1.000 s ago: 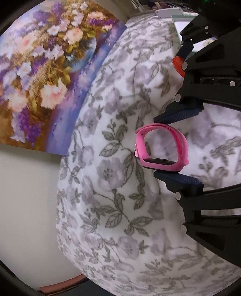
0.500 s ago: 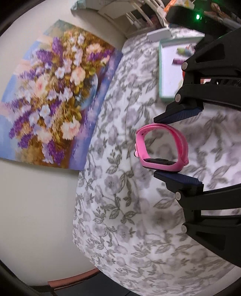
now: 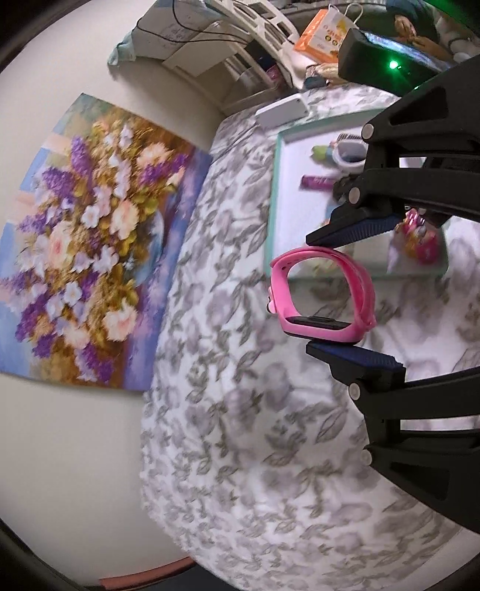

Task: Organize rigid objects
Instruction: 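Carry the pink watch and glue stick into the tray and open both tools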

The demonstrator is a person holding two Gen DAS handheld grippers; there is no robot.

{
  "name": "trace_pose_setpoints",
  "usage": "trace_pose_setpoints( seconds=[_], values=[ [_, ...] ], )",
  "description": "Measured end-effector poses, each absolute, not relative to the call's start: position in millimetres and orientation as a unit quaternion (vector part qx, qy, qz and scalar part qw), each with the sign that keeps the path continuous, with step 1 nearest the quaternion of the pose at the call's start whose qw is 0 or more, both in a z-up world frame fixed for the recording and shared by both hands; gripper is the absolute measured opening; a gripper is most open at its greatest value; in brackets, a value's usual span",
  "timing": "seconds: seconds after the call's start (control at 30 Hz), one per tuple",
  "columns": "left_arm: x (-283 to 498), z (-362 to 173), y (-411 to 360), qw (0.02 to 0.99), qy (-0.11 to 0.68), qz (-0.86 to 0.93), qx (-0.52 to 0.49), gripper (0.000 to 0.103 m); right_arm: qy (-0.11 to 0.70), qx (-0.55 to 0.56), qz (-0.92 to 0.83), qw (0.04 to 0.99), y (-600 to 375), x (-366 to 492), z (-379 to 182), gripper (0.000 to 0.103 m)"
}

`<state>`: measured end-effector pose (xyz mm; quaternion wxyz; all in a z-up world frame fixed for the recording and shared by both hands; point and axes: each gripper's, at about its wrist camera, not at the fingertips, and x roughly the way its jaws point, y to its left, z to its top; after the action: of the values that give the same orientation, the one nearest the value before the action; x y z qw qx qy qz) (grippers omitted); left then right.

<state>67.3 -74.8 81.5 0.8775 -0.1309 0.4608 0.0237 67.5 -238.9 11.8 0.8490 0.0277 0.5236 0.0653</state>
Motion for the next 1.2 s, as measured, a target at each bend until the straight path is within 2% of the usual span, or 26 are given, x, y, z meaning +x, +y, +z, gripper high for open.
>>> trace_pose_setpoints(
  seconds=[0.3,0.67,1.2],
  values=[
    [66,54,-117,0.864,0.488,0.002,-0.124,0.053,0.571,0.075,0.002,0.817,-303,72,-22,0.08],
    [75,7,-148,0.834,0.542,-0.031,-0.1,0.053,0.592,0.091,-0.009,0.801,-329,75,-40,0.08],
    [82,1,-158,0.827,0.551,-0.054,-0.095,0.053,0.606,0.084,0.002,0.791,-324,78,-48,0.08]
  ],
)
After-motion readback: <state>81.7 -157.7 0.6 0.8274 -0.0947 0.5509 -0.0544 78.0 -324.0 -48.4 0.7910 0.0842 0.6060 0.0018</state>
